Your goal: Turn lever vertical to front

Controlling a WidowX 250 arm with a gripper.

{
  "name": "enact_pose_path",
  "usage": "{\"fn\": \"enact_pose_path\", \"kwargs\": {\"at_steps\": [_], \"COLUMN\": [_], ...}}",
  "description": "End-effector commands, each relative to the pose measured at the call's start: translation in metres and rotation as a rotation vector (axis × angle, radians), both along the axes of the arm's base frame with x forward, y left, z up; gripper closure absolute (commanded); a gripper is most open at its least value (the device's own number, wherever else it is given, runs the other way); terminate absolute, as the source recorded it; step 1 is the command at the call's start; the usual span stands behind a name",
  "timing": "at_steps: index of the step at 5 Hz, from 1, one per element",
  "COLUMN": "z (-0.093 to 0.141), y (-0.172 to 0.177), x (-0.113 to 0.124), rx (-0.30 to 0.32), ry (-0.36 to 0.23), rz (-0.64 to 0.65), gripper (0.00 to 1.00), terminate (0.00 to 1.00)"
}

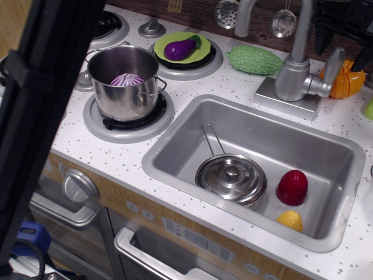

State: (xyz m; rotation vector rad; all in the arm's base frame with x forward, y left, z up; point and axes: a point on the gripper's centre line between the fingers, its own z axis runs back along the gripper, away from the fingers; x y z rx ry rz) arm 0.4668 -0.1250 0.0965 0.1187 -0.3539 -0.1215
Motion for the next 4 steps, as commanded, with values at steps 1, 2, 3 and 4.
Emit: {"fn": "enact_pose_path", "kwargs": {"at_steps": [1,2,3,4], "z": [0.026,0.025,0.023,0.019], "y": [0.007,0.004,-0.003,-0.011], "x": [0.009,0.008,-0.001,-0.017], "rx": [-0.028,-0.033,-0.029,-0.010], "ry": [-0.060,-0.057,-0.062,-0.078], "rz": [0.030,0.037,0.073,0.124], "gripper": [1.00,1.00,1.00,1.00], "terminate": [0.00,0.00,0.00,0.00]}}
